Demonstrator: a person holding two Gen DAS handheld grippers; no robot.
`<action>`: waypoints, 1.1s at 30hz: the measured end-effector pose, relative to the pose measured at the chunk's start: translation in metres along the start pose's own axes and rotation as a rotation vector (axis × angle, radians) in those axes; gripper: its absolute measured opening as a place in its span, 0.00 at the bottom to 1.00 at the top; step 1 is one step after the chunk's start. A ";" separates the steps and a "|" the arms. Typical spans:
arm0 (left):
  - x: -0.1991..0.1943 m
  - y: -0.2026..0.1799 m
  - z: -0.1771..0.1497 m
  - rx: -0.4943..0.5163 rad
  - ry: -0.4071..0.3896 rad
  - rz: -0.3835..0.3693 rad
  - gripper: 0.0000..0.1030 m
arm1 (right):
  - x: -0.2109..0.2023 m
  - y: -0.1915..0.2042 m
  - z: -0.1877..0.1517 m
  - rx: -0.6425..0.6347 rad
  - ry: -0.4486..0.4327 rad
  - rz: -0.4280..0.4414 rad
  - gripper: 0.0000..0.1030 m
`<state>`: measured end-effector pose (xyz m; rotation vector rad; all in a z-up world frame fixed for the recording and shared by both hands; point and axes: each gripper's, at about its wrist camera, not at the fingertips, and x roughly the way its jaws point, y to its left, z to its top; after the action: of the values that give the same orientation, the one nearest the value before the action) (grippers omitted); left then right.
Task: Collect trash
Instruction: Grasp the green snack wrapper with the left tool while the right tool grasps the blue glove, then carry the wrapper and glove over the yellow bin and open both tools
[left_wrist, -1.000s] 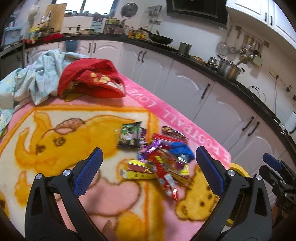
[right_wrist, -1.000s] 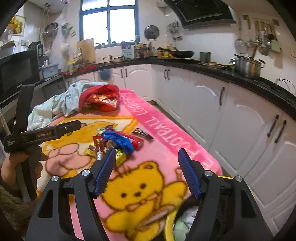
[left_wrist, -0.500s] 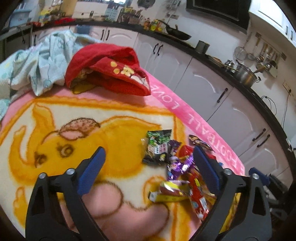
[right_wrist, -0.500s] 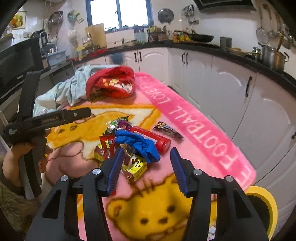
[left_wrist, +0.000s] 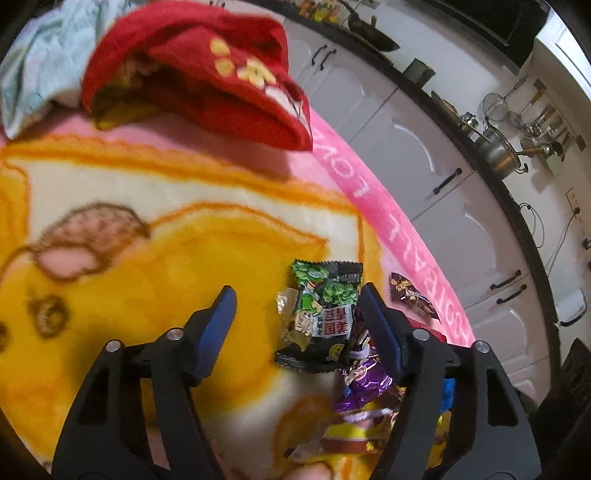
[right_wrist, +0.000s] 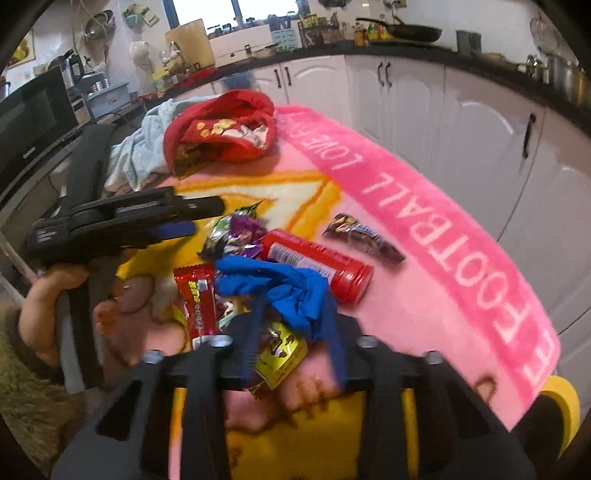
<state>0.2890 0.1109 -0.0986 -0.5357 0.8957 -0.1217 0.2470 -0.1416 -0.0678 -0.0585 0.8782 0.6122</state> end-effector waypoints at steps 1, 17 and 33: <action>0.003 0.000 0.000 -0.001 0.008 -0.003 0.53 | -0.001 0.000 -0.001 -0.003 0.001 0.003 0.17; 0.002 -0.006 -0.015 0.059 0.042 -0.019 0.08 | -0.046 -0.005 -0.043 0.049 -0.018 0.060 0.08; -0.062 -0.004 -0.040 0.097 -0.085 0.038 0.04 | -0.082 -0.011 -0.058 0.050 -0.066 0.006 0.07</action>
<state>0.2195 0.1113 -0.0727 -0.4301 0.8127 -0.1062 0.1728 -0.2069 -0.0478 0.0096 0.8296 0.5939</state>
